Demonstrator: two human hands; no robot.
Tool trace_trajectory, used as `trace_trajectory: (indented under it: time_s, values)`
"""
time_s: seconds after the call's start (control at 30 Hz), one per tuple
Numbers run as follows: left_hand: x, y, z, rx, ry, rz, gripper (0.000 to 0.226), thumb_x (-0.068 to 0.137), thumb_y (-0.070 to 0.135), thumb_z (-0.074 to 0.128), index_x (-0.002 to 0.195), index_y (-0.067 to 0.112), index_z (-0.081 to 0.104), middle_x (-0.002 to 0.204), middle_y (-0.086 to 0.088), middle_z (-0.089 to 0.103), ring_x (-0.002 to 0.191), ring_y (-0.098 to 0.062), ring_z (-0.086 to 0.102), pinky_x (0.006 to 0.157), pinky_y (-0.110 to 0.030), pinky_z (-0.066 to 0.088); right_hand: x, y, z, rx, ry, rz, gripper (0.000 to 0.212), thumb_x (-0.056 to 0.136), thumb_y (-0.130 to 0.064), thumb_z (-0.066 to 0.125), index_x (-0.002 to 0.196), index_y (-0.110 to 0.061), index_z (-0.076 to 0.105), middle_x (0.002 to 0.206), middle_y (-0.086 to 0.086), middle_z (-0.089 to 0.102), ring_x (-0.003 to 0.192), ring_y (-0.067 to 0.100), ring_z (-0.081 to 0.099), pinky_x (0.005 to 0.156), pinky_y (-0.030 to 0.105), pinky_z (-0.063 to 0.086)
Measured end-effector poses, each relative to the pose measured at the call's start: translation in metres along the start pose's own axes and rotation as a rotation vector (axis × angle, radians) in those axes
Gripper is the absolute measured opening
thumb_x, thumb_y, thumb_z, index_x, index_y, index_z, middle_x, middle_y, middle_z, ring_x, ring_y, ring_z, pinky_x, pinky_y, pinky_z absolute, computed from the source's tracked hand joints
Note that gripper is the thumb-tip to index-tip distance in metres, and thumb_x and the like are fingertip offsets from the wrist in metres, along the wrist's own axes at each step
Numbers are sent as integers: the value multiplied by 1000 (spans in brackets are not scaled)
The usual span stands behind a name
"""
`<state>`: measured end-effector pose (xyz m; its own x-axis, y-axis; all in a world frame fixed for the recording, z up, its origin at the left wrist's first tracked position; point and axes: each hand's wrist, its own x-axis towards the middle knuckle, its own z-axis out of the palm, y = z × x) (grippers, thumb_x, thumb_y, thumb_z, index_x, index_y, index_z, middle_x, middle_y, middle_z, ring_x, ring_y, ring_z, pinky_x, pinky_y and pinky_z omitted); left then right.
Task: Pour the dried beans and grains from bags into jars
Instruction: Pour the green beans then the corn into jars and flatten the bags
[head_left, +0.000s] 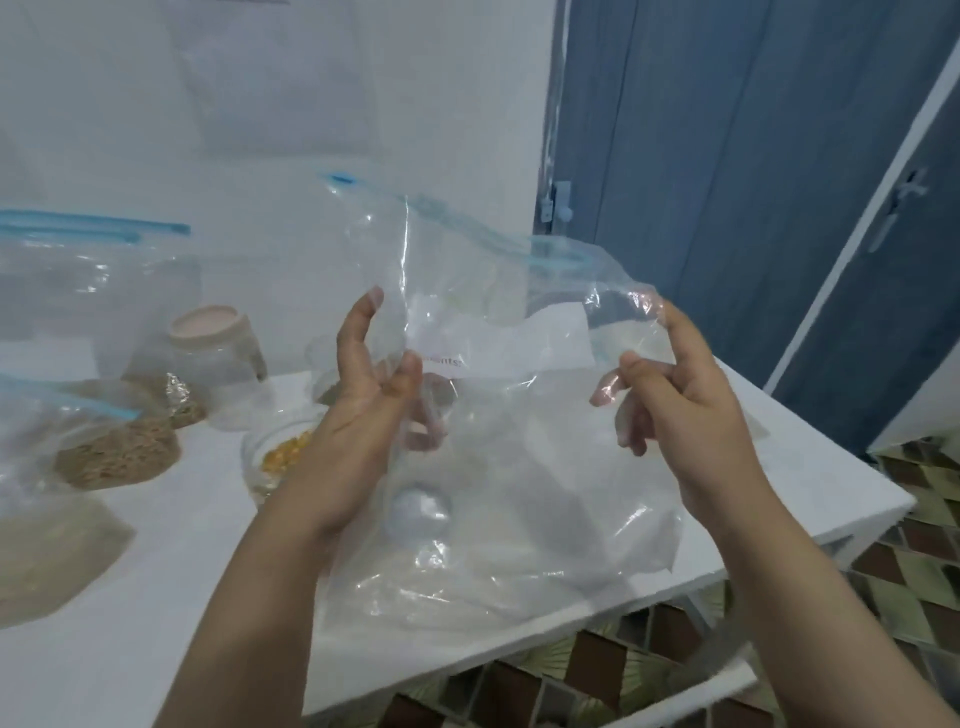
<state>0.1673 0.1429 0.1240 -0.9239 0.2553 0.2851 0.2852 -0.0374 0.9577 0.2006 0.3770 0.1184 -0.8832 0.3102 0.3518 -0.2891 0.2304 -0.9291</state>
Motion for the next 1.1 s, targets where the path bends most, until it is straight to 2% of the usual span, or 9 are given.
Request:
trace_trajectory:
  time_s: [0.13,0.23,0.37,0.47,0.53,0.63,0.77,0.9,1.1]
  values:
    - [40,-28,56,-79,59,-39,66,85,53,53,142,58,18,96,-9,63,70,-14,63,66,-26,57,39,26,-62,15,-15,79,49,102,-12,48,135,-48,48,81,17,65,50,17,47,48,24,42]
    - [65,-47,98,-70,142,-45,64,95,29,56,142,46,16,100,-10,69,67,-16,67,64,-28,59,64,53,-100,43,0,166,45,102,-14,49,131,-48,49,78,6,68,51,17,48,46,22,41]
    - [90,-82,139,-46,183,-99,58,100,17,54,135,53,24,109,-8,70,73,-22,71,66,-30,59,91,89,-134,22,0,248,45,102,-13,48,139,-40,46,80,6,72,51,17,49,46,22,41]
    - [104,-106,162,6,151,-198,43,104,21,47,141,39,37,124,-6,62,78,-17,73,72,-16,55,112,114,-149,-28,20,294,50,100,-12,48,138,-43,47,80,5,71,51,15,48,49,22,42]
    - [111,-123,173,86,126,-330,40,104,31,44,143,35,37,128,1,57,79,-12,72,62,-6,47,127,132,-153,-76,8,340,52,99,-12,48,141,-43,44,80,3,72,52,14,48,50,21,43]
    - [115,-150,177,157,78,-561,40,104,37,42,143,40,35,118,0,62,77,-16,67,60,-18,46,147,157,-149,-177,-70,454,57,96,-10,44,145,-40,39,85,5,73,51,16,49,52,23,45]
    - [103,-180,173,232,46,-632,37,99,17,49,133,32,47,85,-6,61,44,-10,46,41,-18,35,159,184,-140,-290,-184,567,62,94,-11,45,150,-35,32,88,2,74,51,17,54,54,25,48]
    - [101,-194,172,264,153,-598,35,97,21,50,131,31,51,101,-2,58,60,-14,51,49,-21,39,158,191,-140,-242,-139,649,64,96,-22,54,153,-27,25,98,7,72,56,20,58,60,29,52]
    - [103,-197,184,-147,263,-597,12,100,26,56,103,16,63,78,3,51,49,-7,41,46,-17,37,128,176,-158,-407,-183,604,70,93,-34,58,152,-35,21,115,7,66,91,23,67,78,34,56]
